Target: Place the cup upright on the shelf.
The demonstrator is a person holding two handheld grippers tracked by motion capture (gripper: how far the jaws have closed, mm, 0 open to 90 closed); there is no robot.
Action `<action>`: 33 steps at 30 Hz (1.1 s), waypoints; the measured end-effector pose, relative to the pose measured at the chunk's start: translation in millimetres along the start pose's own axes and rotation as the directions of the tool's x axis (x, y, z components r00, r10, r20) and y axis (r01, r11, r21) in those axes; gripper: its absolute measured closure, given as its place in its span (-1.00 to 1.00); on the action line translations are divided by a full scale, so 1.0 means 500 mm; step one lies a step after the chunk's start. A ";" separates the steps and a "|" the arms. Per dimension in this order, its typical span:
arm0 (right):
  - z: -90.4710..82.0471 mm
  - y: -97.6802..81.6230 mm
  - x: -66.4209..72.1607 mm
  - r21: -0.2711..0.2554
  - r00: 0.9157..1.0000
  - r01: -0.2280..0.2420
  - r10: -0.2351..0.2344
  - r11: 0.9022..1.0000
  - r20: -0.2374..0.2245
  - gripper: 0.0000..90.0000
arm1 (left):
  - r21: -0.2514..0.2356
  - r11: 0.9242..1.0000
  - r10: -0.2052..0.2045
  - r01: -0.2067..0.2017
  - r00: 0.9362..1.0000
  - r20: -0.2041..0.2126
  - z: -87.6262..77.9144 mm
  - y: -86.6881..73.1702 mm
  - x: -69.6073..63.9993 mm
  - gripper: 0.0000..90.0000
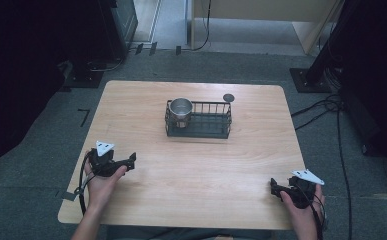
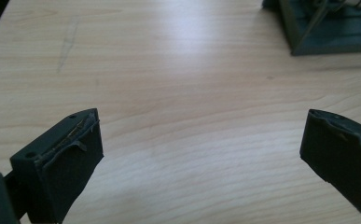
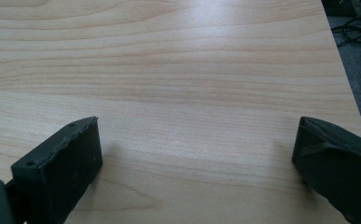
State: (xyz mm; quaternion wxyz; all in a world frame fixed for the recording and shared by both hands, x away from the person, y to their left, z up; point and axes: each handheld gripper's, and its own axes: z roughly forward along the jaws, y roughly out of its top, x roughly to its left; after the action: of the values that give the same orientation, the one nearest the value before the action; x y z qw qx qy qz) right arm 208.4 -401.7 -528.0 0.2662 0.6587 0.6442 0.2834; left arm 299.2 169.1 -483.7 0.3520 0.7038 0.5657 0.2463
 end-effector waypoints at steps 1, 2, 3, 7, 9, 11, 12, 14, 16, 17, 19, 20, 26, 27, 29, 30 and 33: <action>0.000 0.000 0.000 0.000 1.000 0.000 0.000 1.000 0.000 -0.98 | 0.008 1.000 0.008 -0.008 1.000 -0.011 0.000 -0.008 0.004 -1.00; 0.000 0.000 0.000 0.000 1.000 0.000 0.000 1.000 0.000 -0.98 | 0.012 1.000 0.013 -0.013 1.000 -0.020 0.000 -0.013 0.007 -1.00; 0.000 0.000 0.000 0.000 1.000 0.000 0.000 1.000 0.000 -0.98 | 0.018 1.000 0.017 -0.017 0.999 -0.029 -0.001 -0.020 0.010 -1.00; 0.000 0.000 0.000 0.000 1.000 0.000 0.000 1.000 0.000 -0.98 | 0.034 0.999 0.034 -0.032 0.998 -0.052 -0.005 -0.043 0.018 -1.00; 0.000 0.000 0.000 0.000 1.000 0.000 0.000 1.000 0.000 -0.98 | 0.041 0.998 0.042 -0.039 0.997 -0.063 -0.006 -0.052 0.023 -1.00; 0.000 0.000 0.000 0.000 1.000 0.000 0.000 1.000 0.000 -0.98 | 0.049 0.998 0.044 -0.040 0.997 -0.071 -0.007 -0.060 0.029 -1.00; 0.000 0.000 0.000 0.000 1.000 0.000 0.000 1.000 0.000 -0.98 | 0.055 0.997 0.049 -0.045 0.996 -0.077 -0.009 -0.064 0.032 -1.00; 0.000 0.000 0.000 0.000 1.000 0.000 0.000 1.000 0.000 -0.98 | 0.060 0.997 0.049 -0.044 0.995 -0.084 -0.013 -0.072 0.041 -1.00; 0.000 0.000 0.000 0.000 1.000 -0.001 0.001 1.000 0.000 -0.98 | 0.067 0.997 0.047 -0.041 0.995 -0.093 -0.017 -0.081 0.052 -1.00; 0.000 0.000 0.000 0.000 1.000 0.001 -0.001 1.000 0.000 -0.98 | 0.073 0.997 0.043 -0.036 0.994 -0.097 -0.020 -0.087 0.059 -1.00; 0.000 0.000 0.000 0.000 1.000 0.000 0.000 1.000 0.000 -0.98 | 0.079 0.996 0.036 -0.028 0.995 -0.098 -0.025 -0.093 0.068 -1.00; 0.000 0.000 0.000 0.000 1.000 0.000 0.000 1.000 0.000 -0.98 | 0.083 0.996 0.038 -0.030 0.994 -0.103 -0.030 -0.096 0.072 -1.00; 0.000 0.000 0.000 0.000 1.000 0.001 -0.001 1.000 0.000 -0.98 | 0.116 0.993 0.036 -0.022 0.991 -0.126 -0.039 -0.115 0.087 -1.00; 0.000 0.000 0.000 0.000 1.000 0.000 0.000 1.000 0.000 -0.98 | 0.116 0.993 0.035 -0.020 0.992 -0.123 -0.039 -0.115 0.086 -1.00; 0.000 0.000 0.000 0.000 1.000 0.001 -0.001 1.000 0.000 -0.98 | 0.117 0.993 0.034 -0.021 0.993 -0.111 -0.037 -0.114 0.084 -1.00; 0.000 0.000 0.000 0.000 1.000 0.001 -0.001 1.000 0.000 -0.98 | 0.123 0.992 0.029 -0.016 0.994 -0.102 -0.036 -0.113 0.084 -1.00; 0.000 0.000 0.000 0.000 1.000 0.001 -0.001 1.000 0.000 -0.98 | 0.129 0.992 0.010 0.002 0.996 -0.094 -0.033 -0.112 0.085 -1.00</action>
State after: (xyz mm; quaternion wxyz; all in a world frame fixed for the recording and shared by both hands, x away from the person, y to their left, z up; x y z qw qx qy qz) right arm 208.3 -401.7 -528.1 0.2661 0.6585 0.6445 0.2833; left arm 262.4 220.4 -518.7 0.2783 0.7139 0.5949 0.2428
